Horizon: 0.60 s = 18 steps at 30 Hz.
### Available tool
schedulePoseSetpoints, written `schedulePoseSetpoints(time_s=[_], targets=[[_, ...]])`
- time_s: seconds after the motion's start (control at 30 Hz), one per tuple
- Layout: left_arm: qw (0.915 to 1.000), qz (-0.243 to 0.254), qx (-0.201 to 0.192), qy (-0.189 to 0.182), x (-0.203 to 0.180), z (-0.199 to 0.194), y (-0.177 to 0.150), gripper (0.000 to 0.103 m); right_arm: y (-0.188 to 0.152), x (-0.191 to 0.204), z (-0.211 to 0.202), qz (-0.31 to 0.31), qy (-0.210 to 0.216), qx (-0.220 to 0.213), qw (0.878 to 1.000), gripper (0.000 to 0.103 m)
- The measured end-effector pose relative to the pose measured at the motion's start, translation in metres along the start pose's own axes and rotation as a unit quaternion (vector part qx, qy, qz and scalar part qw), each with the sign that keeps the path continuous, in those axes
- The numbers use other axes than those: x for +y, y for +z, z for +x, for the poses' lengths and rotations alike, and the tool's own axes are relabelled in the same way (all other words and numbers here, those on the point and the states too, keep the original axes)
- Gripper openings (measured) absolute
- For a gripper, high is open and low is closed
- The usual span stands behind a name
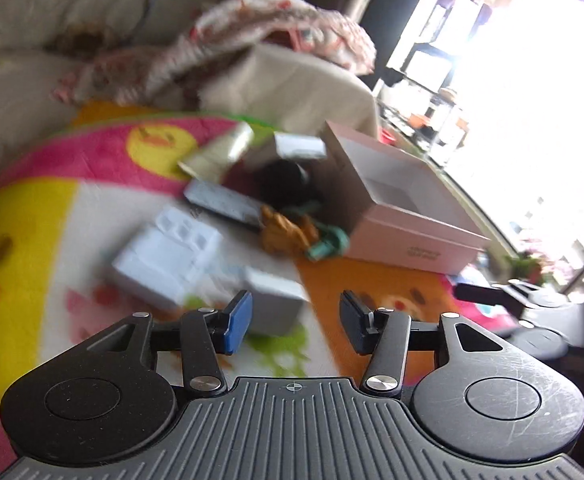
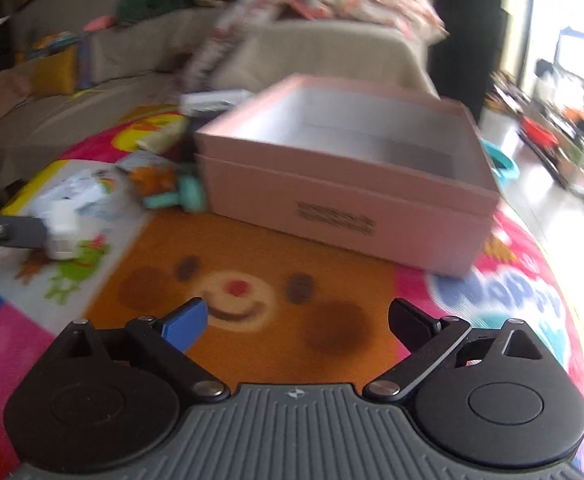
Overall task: Organize rigid objects
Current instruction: 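Grasp the white plug adapter with the left gripper while the right grasps the white cube charger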
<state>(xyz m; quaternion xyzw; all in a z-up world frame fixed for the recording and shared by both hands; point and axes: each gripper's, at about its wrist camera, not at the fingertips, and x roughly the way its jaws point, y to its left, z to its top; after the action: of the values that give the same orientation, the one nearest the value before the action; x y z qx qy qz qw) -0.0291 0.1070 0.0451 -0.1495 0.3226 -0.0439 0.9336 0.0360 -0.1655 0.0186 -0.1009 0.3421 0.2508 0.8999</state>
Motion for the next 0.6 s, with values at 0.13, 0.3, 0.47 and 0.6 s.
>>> schedulePoseSetpoints(time_s=[0.13, 0.3, 0.47, 0.6], targets=[[0.9873, 0.05, -0.027, 0.148, 0.007, 0.004, 0.016, 0.052, 0.016, 0.05, -0.008, -0.081, 0.064, -0.033, 0.994, 0.098], [0.9854, 0.067, -0.016, 0.155, 0.018, 0.008, 0.027, 0.052, 0.037, 0.109, 0.013, -0.13, 0.122, -0.039, 0.983, 0.087], [0.9853, 0.095, 0.007, 0.142, 0.014, 0.019, 0.021, 0.052, 0.042, 0.128, 0.029, -0.134, 0.145, 0.0, 0.98, 0.046], [0.9848, 0.105, 0.017, 0.138, 0.018, 0.031, 0.018, 0.052, 0.035, 0.102, 0.014, -0.124, 0.149, -0.004, 0.981, 0.045]])
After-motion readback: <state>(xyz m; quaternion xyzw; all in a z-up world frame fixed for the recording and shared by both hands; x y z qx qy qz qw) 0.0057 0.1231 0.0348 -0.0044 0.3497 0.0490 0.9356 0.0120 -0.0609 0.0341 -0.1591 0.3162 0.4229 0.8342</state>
